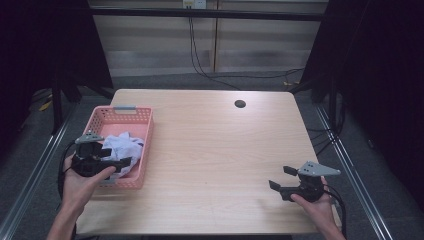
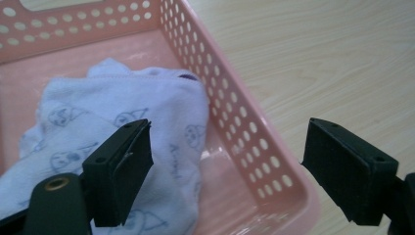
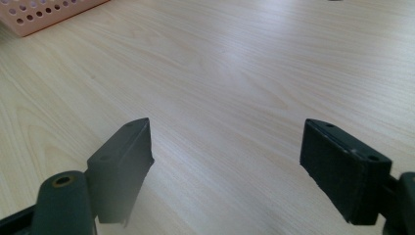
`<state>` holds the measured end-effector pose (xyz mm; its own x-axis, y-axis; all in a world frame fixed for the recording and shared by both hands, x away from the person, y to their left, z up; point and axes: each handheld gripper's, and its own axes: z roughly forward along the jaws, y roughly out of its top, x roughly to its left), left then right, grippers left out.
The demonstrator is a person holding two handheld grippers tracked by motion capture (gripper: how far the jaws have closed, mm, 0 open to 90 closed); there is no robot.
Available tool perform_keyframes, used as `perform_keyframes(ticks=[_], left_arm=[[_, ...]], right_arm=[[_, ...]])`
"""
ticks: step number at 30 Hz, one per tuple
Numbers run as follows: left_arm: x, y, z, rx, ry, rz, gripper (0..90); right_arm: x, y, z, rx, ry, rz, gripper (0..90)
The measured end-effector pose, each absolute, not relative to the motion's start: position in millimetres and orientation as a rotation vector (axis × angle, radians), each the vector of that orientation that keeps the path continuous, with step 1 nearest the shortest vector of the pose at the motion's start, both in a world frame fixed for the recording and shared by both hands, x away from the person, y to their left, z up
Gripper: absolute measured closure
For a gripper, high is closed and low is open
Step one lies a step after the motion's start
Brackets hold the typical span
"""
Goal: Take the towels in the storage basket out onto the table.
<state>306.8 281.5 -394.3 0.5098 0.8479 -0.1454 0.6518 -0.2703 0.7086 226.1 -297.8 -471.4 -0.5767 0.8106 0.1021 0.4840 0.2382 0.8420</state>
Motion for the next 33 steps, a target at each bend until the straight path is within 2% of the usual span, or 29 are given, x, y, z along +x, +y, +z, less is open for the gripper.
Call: perform_keyframes(ticks=[13,27,33], left_arm=[[334.2,297.2,-395.2,2.162,1.285,0.420,17.6],[361.9,301.8,-415.9,2.240,1.351,0.294,15.4],[370.5,302.8,-423.4,2.303,1.395,0.313,15.6]], right_arm=[[228.6,-294.6,-474.4,1.200,2.202,1.253,19.9],[229.6,-293.5,-475.1,1.179,2.244,1.264,20.0],[229.9,-292.5,-475.6,1.176,2.263,1.266,20.6]])
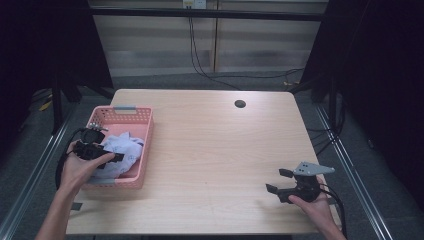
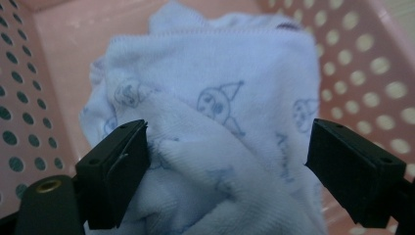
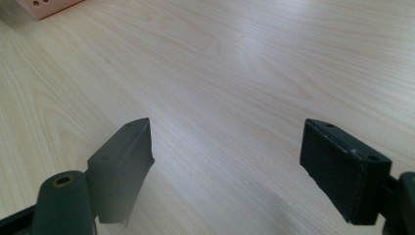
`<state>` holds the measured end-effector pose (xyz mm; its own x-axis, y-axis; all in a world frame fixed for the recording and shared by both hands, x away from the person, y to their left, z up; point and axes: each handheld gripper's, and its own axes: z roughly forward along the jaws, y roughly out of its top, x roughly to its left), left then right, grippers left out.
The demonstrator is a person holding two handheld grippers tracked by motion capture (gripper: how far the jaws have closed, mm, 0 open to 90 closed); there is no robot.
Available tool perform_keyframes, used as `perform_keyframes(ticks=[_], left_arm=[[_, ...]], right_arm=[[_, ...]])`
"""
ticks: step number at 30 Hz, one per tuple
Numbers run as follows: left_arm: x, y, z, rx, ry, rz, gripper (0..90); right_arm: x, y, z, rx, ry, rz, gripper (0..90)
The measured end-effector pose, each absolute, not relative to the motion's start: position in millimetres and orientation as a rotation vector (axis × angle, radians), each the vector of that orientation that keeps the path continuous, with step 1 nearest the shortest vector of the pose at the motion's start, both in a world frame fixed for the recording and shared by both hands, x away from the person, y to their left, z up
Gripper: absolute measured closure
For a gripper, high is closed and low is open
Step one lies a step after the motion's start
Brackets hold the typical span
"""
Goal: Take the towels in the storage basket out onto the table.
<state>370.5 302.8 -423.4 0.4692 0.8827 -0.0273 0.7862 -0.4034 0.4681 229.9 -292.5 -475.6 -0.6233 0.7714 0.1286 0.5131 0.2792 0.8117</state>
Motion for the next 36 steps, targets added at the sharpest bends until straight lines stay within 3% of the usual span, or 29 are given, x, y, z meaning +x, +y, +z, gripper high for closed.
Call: perform_keyframes(ticks=[2,6,10,23,33,36], left_arm=[[372.5,301.4,-425.8,2.328,1.404,0.350,15.6],[378.8,301.8,-433.2,2.347,1.436,0.286,11.6],[387.0,304.4,-444.0,2.385,1.463,0.206,0.1],[404.1,298.4,-457.1,2.463,1.517,0.050,0.0],[409.1,277.8,-469.8,2.628,1.548,0.169,0.1],[410.7,275.1,-470.2,2.635,1.580,0.201,4.0]], right_arm=[[229.5,-292.4,-475.6,1.170,2.274,1.266,21.2],[229.2,-292.3,-475.8,1.166,2.279,1.269,21.2],[229.6,-291.8,-476.2,1.158,2.291,1.277,21.2],[229.9,-291.3,-476.4,1.168,2.293,1.280,20.8],[229.1,-292.6,-475.4,1.165,2.293,1.311,20.3],[230.0,-292.3,-475.7,1.162,2.295,1.313,20.3]])
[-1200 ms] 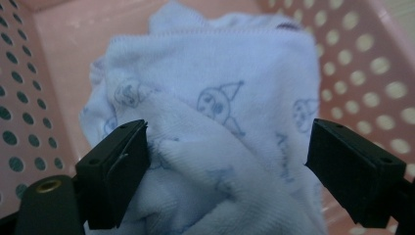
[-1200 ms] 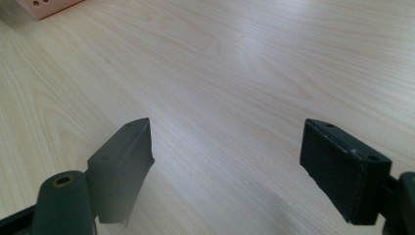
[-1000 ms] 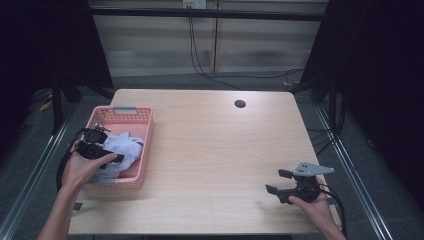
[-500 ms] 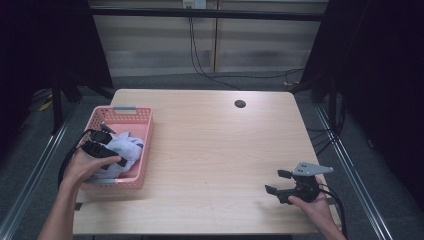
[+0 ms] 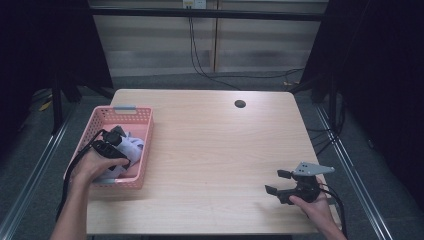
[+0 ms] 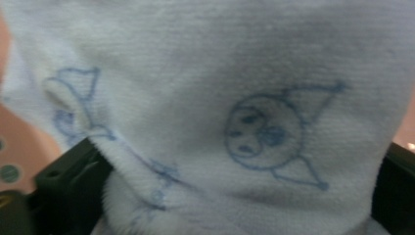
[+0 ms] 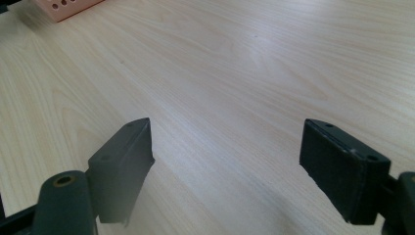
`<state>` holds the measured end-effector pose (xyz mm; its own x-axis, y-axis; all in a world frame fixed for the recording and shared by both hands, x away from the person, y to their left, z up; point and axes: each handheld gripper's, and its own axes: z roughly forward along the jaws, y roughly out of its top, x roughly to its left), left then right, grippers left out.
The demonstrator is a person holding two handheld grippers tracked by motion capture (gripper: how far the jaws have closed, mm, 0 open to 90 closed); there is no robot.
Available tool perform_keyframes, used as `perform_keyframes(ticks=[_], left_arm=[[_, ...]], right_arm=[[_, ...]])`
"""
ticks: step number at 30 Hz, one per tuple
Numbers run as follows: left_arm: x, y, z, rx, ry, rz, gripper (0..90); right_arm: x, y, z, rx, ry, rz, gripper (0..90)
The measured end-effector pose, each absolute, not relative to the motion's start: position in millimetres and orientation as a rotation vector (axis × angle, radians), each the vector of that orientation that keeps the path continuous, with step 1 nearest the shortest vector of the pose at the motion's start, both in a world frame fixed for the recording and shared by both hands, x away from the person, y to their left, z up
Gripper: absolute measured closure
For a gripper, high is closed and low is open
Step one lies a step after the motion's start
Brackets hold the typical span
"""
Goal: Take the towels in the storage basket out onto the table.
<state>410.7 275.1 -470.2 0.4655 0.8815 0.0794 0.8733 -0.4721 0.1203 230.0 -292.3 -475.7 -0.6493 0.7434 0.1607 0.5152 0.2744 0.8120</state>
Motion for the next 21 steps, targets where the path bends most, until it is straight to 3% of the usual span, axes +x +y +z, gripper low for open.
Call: perform_keyframes(ticks=[6,13,21], left_arm=[[414.7,272.1,-467.8,2.679,1.606,0.218,11.2],[408.5,275.8,-465.1,2.590,1.621,0.332,21.2],[406.7,291.4,-455.9,2.484,1.614,0.246,29.1]], right_arm=[[229.0,-292.3,-475.3,1.161,2.296,1.313,20.3],[229.2,-293.5,-474.5,1.177,2.271,1.319,19.3],[229.8,-293.1,-474.4,1.181,2.262,1.314,19.2]])
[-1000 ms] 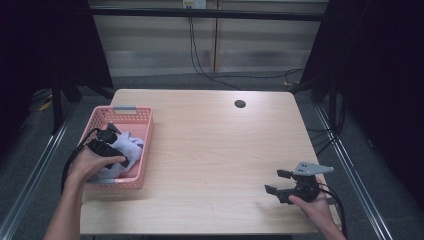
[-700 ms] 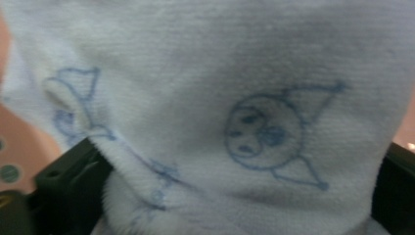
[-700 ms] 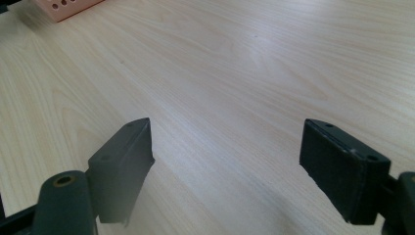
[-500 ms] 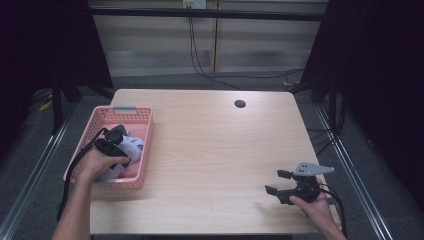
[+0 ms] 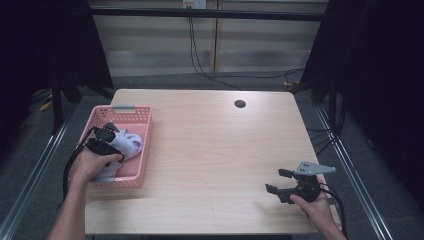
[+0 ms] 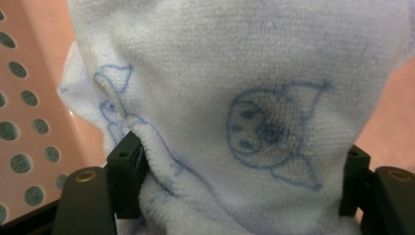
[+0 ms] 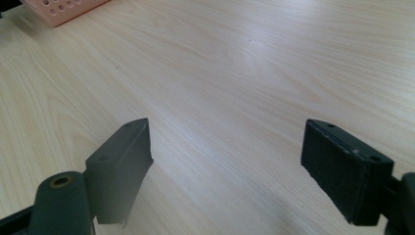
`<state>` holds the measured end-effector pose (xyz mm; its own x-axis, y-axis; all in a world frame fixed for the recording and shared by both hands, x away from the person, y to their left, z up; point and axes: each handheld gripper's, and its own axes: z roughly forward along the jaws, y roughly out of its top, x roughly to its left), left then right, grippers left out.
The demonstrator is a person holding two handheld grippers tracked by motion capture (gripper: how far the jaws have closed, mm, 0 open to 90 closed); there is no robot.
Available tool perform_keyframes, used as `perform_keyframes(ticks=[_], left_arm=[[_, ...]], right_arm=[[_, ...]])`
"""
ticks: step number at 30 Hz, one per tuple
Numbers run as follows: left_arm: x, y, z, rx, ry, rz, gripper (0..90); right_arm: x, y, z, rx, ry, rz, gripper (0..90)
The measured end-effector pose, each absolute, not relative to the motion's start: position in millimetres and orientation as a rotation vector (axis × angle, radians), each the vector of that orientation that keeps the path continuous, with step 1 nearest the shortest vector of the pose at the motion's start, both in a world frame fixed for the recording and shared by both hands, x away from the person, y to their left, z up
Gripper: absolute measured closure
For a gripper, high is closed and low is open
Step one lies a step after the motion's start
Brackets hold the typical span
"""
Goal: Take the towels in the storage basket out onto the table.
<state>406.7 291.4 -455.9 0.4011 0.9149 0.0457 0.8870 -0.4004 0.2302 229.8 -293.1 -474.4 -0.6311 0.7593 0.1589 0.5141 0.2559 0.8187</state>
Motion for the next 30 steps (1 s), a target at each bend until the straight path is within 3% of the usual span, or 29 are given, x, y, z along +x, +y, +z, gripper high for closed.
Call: perform_keyframes(ticks=[8,20,30], left_arm=[[405.3,303.5,-446.0,2.351,1.601,0.118,30.6],[396.8,317.0,-428.2,2.169,1.528,0.032,30.5],[392.9,323.5,-407.5,2.120,1.445,0.054,30.2]], right_arm=[[230.4,-292.9,-474.5,1.185,2.264,1.317,19.1],[230.7,-292.6,-474.0,1.193,2.257,1.320,18.9],[231.0,-292.2,-475.1,1.195,2.263,1.316,18.9]])
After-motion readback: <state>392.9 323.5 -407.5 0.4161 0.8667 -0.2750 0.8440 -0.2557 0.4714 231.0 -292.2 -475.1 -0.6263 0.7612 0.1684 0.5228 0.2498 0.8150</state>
